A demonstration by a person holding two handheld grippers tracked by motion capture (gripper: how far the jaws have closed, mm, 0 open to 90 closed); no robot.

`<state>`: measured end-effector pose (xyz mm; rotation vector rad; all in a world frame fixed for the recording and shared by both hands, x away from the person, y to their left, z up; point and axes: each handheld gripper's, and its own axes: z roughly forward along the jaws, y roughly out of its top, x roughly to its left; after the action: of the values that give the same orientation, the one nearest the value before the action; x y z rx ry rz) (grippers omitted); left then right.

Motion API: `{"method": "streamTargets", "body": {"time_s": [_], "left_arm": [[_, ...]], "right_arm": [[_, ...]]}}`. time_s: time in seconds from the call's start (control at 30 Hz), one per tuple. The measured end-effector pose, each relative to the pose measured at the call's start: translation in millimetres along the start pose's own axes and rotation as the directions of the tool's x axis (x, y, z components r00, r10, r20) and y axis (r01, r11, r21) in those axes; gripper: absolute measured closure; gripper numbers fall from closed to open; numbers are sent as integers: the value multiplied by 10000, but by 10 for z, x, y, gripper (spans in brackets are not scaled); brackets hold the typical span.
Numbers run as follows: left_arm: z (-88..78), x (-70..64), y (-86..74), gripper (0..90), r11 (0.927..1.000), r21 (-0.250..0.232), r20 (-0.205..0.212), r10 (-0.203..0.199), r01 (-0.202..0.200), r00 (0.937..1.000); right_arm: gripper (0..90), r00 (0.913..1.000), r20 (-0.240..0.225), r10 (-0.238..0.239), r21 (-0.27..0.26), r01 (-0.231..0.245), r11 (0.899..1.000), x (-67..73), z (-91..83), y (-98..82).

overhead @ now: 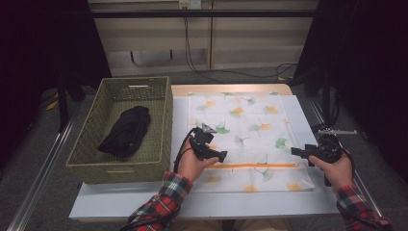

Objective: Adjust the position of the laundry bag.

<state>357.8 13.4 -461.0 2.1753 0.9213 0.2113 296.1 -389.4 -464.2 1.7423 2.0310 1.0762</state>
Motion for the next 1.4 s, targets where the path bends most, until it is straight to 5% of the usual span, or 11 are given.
{"method": "streamTargets", "body": {"time_s": [0.47,1.03,1.4], "left_arm": [[-12,-12,8,42,10000,86,51,-3,3,10000],[-23,-29,22,42,9999,-63,84,88,-88,9999],[-19,-34,40,42,9999,-20,95,112,-112,9999]], "right_arm": [[70,9982,-356,-477,283,487,9984,54,-155,-128],[316,9962,-215,-842,655,854,9942,21,-228,-272],[485,9977,41,-676,961,669,9931,-13,-247,-325]]}}
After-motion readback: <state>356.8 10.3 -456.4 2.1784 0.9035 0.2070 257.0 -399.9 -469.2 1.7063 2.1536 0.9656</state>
